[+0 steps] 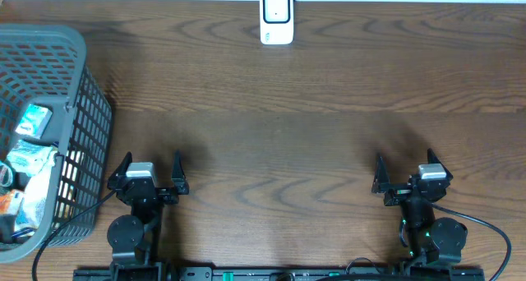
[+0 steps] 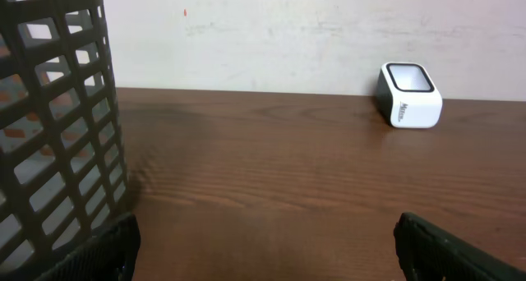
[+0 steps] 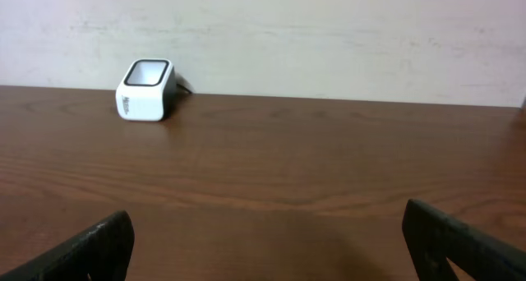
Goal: Scan the item barcode
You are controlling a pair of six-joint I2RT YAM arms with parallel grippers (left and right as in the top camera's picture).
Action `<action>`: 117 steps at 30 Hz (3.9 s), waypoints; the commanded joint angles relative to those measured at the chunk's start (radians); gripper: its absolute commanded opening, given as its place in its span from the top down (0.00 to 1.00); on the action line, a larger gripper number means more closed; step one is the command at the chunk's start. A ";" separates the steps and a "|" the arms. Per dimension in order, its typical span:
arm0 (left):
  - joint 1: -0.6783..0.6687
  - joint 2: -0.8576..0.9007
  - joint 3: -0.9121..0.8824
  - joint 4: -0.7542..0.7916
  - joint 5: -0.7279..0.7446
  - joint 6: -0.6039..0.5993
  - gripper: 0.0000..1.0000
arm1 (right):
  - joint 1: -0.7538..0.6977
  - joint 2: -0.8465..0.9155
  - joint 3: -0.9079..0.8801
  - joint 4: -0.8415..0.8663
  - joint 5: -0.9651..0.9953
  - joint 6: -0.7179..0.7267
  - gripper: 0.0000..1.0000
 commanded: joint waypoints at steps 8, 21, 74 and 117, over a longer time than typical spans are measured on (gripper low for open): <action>0.006 -0.006 -0.012 -0.043 0.004 0.000 0.02 | -0.005 -0.007 -0.001 -0.005 0.003 0.014 0.01; 0.006 -0.006 -0.012 -0.043 0.004 0.000 0.02 | -0.005 -0.007 -0.001 -0.005 0.003 0.014 0.01; 0.006 -0.006 -0.012 -0.043 0.004 0.000 0.02 | -0.005 -0.007 -0.001 -0.005 0.003 0.014 0.01; 0.006 0.049 0.047 0.778 0.003 0.106 0.02 | -0.005 -0.007 -0.001 -0.005 0.003 0.014 0.01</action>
